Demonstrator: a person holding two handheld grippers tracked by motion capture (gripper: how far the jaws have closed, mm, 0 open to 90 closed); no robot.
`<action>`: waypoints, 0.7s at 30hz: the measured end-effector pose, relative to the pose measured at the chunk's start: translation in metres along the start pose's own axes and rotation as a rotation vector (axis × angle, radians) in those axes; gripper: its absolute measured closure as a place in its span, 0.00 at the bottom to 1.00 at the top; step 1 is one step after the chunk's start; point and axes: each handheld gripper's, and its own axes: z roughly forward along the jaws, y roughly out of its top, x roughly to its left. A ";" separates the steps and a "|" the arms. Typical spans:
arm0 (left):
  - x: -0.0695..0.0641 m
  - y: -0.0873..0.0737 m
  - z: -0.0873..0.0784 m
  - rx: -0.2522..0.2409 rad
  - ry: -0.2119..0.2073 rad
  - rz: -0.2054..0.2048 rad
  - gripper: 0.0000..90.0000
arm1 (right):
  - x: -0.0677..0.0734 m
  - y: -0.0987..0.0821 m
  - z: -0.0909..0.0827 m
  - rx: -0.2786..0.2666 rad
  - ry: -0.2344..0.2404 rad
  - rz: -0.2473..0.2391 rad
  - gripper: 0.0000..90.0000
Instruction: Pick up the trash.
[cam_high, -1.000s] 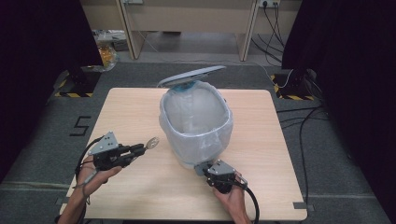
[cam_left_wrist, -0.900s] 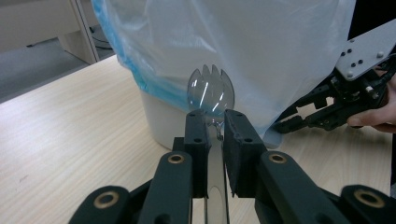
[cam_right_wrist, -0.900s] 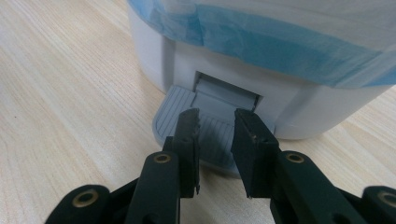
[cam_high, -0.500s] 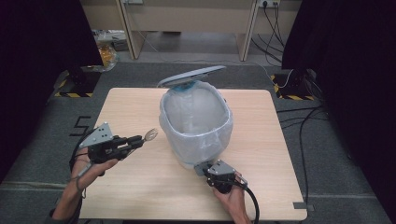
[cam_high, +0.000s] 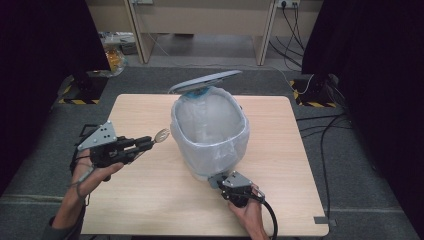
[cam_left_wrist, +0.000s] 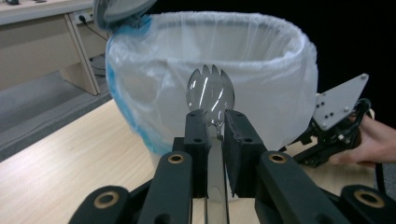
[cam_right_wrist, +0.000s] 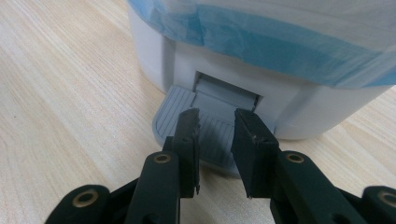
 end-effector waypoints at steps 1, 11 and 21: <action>-0.001 0.003 0.001 -0.004 -0.002 0.006 0.88 | 0.000 0.000 0.000 0.000 0.000 -0.001 0.79; -0.011 0.035 0.015 -0.031 -0.051 0.034 0.88 | 0.000 0.000 0.000 0.000 -0.001 -0.004 0.79; -0.015 0.057 0.034 -0.038 -0.080 0.047 0.88 | 0.000 0.000 0.000 -0.002 -0.001 -0.005 0.79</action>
